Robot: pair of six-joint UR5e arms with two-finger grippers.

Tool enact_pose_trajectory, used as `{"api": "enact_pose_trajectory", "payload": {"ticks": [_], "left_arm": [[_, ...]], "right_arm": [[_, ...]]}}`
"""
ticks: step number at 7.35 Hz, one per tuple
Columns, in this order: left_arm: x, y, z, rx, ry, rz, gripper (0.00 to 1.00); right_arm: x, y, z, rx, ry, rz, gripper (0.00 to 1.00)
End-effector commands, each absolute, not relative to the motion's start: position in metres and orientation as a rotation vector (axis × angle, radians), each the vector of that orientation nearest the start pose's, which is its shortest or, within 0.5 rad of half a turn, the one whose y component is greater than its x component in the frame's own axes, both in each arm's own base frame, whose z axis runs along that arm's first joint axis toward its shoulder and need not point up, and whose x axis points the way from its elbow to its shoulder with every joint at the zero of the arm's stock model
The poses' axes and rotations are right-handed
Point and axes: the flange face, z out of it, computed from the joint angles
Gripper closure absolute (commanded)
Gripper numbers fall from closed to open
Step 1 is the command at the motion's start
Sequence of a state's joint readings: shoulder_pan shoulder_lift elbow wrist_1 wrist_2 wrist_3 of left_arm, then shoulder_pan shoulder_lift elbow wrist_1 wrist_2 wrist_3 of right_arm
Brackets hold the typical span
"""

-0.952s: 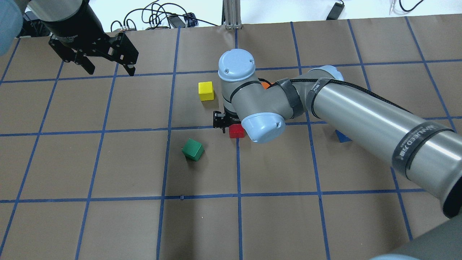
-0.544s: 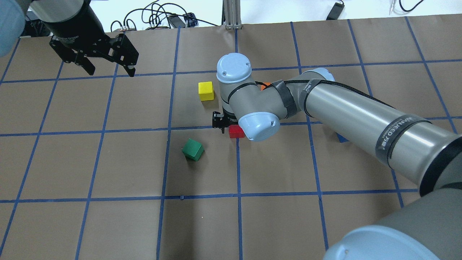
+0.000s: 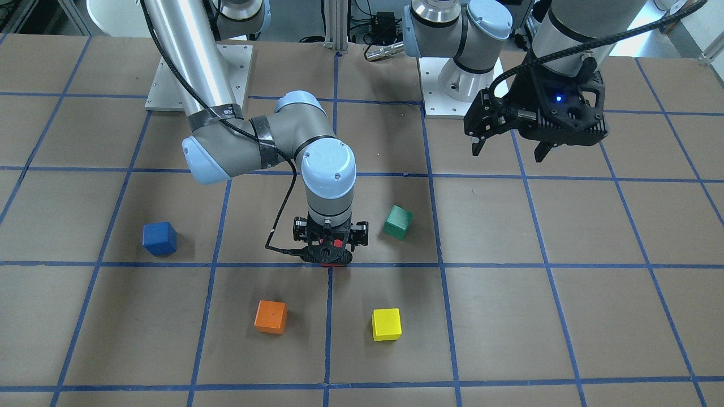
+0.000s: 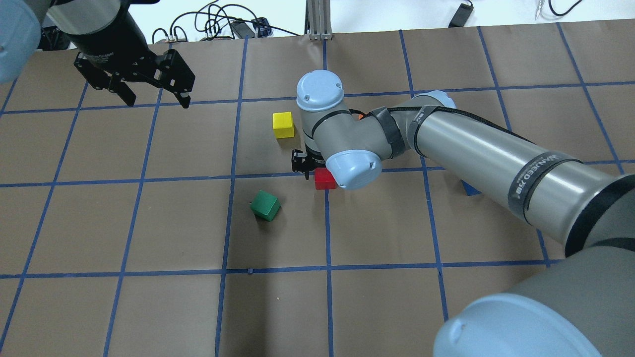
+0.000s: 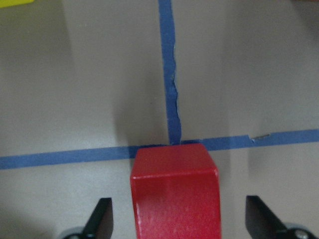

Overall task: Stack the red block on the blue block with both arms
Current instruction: 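Close the right gripper on the red cube and lift it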

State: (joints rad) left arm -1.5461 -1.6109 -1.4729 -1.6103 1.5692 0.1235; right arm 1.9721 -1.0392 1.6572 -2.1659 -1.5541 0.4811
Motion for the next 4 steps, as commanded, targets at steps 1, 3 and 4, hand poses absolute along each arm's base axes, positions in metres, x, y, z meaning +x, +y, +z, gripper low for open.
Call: {"api": "enact_pose_trajectory", "payload": {"ticks": [1,3,4], "left_arm": [[-0.121,-0.510,0.510,0.168,3.135,-0.034,0.00],[-0.120,-0.510,0.506,0.146,3.130,-0.021,0.00],[-0.120,-0.513,0.507,0.146,3.129,-0.025,0.00]], "right_arm": [[0.371,-0.530,0.197,0.135,3.128,0.063,1.00],[0.367,-0.534,0.202,0.161,3.125,0.051,1.00],[0.365,-0.536,0.206,0.197,3.127,0.046,1.00]]}}
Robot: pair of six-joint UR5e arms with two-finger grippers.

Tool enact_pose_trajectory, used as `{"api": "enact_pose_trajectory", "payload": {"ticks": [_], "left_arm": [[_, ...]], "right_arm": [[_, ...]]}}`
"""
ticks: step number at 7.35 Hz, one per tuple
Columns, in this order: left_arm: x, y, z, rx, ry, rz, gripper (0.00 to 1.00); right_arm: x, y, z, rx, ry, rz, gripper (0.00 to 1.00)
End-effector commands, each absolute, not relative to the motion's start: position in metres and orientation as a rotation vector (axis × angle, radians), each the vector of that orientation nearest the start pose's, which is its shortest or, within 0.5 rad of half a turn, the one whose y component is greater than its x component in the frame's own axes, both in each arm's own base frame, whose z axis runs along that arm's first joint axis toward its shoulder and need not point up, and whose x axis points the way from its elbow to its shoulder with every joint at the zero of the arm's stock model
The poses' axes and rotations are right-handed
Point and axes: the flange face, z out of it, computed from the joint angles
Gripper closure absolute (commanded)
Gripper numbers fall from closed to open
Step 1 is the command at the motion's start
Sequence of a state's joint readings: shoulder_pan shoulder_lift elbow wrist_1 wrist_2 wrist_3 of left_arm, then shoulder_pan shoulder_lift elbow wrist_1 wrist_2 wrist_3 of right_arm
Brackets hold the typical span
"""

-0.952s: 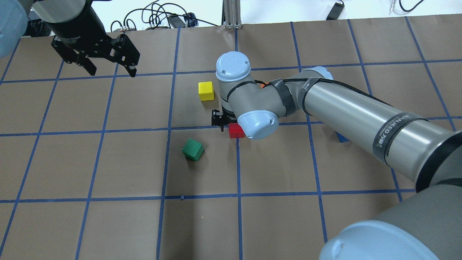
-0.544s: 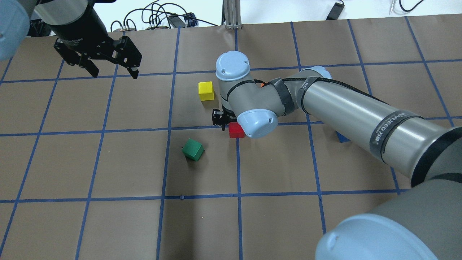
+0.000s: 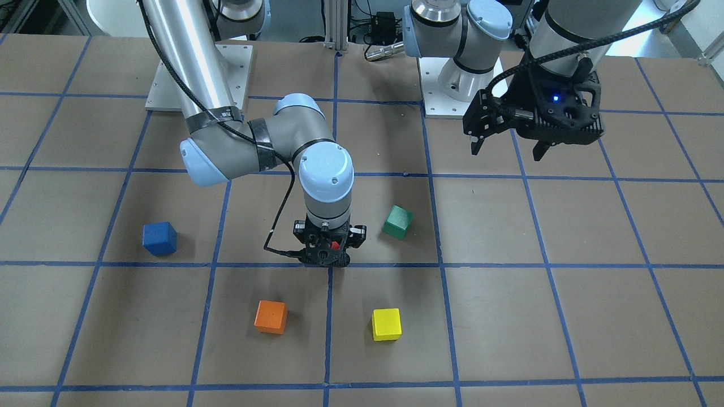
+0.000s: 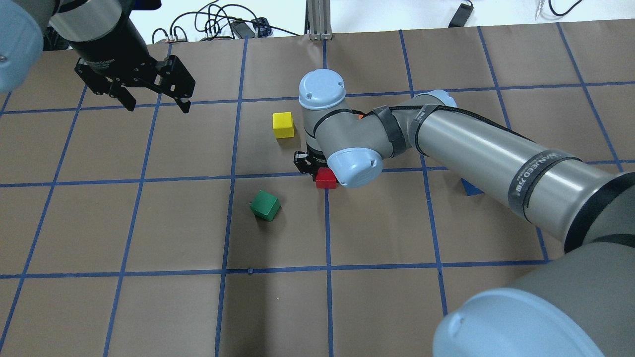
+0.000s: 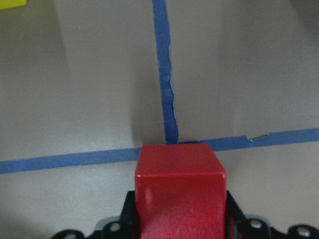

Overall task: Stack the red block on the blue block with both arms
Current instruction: 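Close the right gripper on the red cube and lift it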

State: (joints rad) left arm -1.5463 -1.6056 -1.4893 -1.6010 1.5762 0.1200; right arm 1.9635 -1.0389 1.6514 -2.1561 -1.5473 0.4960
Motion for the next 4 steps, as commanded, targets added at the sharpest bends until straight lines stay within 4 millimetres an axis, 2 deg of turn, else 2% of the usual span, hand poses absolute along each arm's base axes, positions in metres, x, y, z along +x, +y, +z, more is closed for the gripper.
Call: {"api": "enact_pose_trajectory", "payload": {"ticks": [1,3,4], "left_arm": [[-0.121,-0.514,0.508,0.147,3.135,-0.029,0.00],[-0.121,-0.515,0.507,0.147,3.137,-0.029,0.00],[-0.121,-0.515,0.507,0.147,3.136,-0.036,0.00]], "right_arm": [[0.354,-0.539,0.221,0.230,3.122,0.019,1.00],[0.299,-0.552,0.266,0.369,3.109,0.056,1.00],[0.276,-0.552,0.287,0.403,3.115,0.039,1.00]]}}
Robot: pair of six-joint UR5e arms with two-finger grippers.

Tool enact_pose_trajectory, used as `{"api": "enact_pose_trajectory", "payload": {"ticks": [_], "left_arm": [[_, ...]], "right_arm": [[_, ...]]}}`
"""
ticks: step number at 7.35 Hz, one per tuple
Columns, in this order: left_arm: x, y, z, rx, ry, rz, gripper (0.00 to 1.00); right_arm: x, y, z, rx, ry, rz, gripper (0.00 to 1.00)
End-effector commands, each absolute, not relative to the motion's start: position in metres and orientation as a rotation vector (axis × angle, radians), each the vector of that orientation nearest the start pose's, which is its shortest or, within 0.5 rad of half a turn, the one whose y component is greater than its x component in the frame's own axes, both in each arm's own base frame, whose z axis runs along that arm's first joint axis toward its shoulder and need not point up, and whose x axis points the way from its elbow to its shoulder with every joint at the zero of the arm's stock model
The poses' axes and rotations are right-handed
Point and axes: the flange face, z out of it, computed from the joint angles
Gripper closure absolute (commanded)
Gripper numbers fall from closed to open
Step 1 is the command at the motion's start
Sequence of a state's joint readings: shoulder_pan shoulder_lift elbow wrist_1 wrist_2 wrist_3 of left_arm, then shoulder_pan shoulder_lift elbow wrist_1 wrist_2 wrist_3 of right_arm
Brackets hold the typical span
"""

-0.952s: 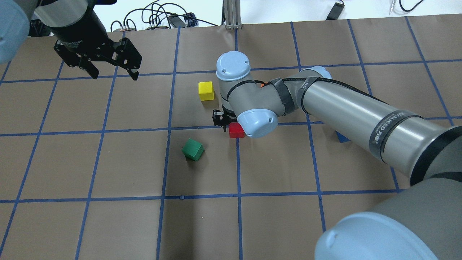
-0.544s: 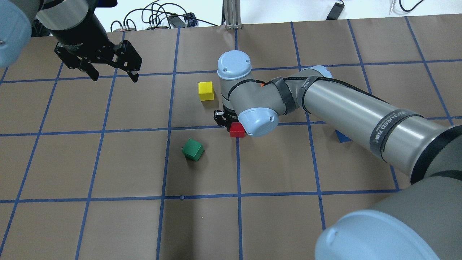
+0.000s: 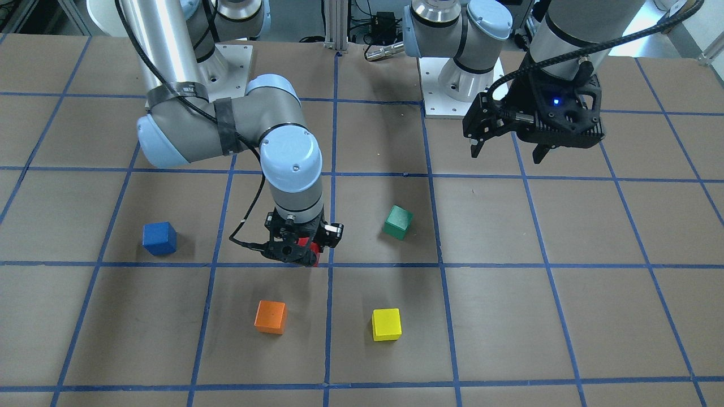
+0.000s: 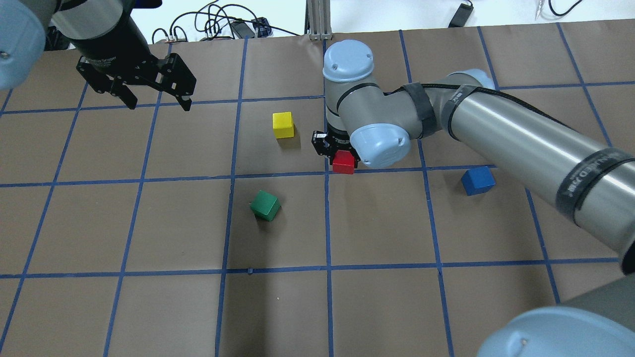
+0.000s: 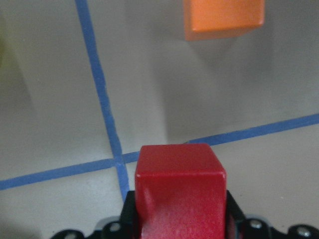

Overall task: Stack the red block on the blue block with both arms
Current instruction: 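Carry the red cube with the right gripper above the blue cube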

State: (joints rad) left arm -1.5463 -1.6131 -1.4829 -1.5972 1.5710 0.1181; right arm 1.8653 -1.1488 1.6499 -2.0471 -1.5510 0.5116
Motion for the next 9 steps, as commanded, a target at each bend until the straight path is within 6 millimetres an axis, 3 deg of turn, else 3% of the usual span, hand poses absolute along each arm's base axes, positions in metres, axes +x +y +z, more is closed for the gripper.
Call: {"api": "enact_pose_trajectory", "payload": {"ticks": [1,2,3,4,5,7,9], "left_arm": [[-0.121,-0.515,0.506,0.144,3.135,-0.038,0.00],[-0.121,-0.514,0.506,0.144,3.135,-0.038,0.00],[-0.121,-0.515,0.505,0.144,3.136,-0.036,0.00],[-0.121,-0.515,0.505,0.142,3.137,-0.036,0.00],[-0.121,-0.516,0.504,0.142,3.137,-0.034,0.00],[-0.121,-0.515,0.504,0.142,3.137,-0.034,0.00],[-0.121,-0.514,0.504,0.142,3.138,-0.034,0.00]], "right_arm": [[0.254,-0.555,0.297,0.457,3.112,0.082,1.00],[0.240,-0.556,0.298,0.486,3.114,0.094,1.00],[0.231,-0.555,0.317,0.496,3.115,0.095,1.00],[0.225,-0.549,0.326,0.473,3.117,0.100,1.00],[0.206,-0.553,0.330,0.373,3.130,0.134,1.00],[0.149,-0.556,0.338,0.250,3.134,0.238,1.00],[0.089,-0.568,0.340,0.064,3.119,0.232,1.00]]}}
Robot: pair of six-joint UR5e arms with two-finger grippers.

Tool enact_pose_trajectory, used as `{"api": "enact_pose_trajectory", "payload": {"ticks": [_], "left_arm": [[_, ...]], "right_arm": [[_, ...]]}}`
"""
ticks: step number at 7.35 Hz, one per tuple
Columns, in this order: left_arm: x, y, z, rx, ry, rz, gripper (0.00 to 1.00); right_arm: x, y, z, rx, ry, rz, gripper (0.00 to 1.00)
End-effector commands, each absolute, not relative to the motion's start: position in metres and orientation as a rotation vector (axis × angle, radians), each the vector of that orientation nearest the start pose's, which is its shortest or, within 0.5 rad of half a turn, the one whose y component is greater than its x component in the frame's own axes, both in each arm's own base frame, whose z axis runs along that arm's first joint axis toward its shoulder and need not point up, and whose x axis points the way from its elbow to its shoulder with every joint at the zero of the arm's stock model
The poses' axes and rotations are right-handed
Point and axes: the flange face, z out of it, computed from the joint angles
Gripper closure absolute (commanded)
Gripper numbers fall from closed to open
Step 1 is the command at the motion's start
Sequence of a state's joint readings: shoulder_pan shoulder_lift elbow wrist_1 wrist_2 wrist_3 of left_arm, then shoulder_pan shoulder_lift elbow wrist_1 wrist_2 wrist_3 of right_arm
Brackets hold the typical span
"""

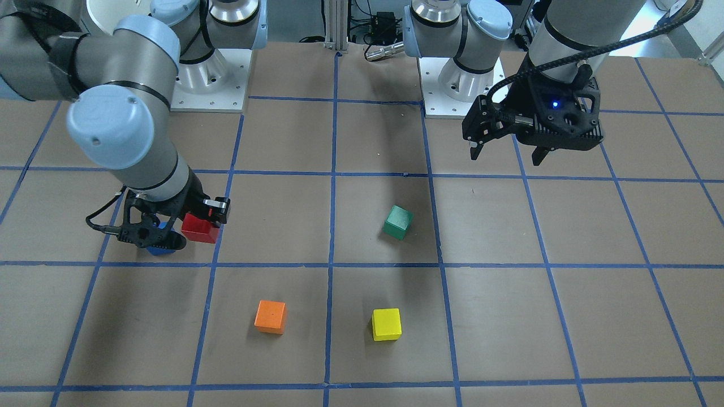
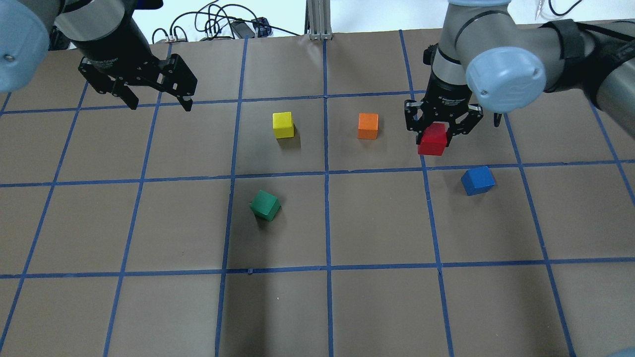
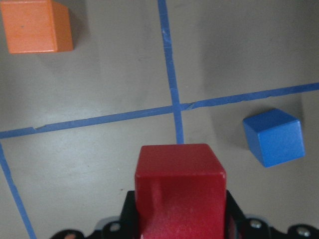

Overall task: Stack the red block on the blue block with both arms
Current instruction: 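Carry the red cube with the right gripper above the blue cube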

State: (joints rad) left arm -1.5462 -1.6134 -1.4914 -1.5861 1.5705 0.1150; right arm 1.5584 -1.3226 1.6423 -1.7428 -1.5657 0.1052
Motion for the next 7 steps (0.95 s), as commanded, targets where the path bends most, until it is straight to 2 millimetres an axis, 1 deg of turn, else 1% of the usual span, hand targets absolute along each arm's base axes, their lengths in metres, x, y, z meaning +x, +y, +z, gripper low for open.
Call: {"api": "enact_pose_trajectory", "payload": {"ticks": [1,2,3,4,5,6,7], "left_arm": [[-0.121,-0.514,0.504,0.142,3.138,-0.034,0.00],[-0.121,-0.514,0.504,0.142,3.137,-0.034,0.00],[-0.121,-0.514,0.504,0.142,3.138,-0.034,0.00],[-0.121,-0.515,0.504,0.142,3.138,-0.034,0.00],[-0.121,-0.515,0.504,0.145,3.138,-0.034,0.00],[-0.121,-0.515,0.504,0.142,3.138,-0.034,0.00],[-0.121,-0.514,0.504,0.144,3.137,-0.034,0.00]], "right_arm": [[0.080,-0.569,0.342,0.015,3.137,0.228,1.00],[0.074,-0.567,0.335,-0.039,3.161,0.257,1.00],[0.064,-0.565,0.331,-0.126,3.150,0.265,1.00],[0.053,-0.566,0.329,-0.172,3.140,0.275,1.00],[0.047,-0.565,0.326,-0.206,3.134,0.288,1.00],[0.043,-0.560,0.318,-0.200,3.126,0.313,1.00],[0.039,-0.559,0.309,-0.188,3.135,0.282,1.00]]}}
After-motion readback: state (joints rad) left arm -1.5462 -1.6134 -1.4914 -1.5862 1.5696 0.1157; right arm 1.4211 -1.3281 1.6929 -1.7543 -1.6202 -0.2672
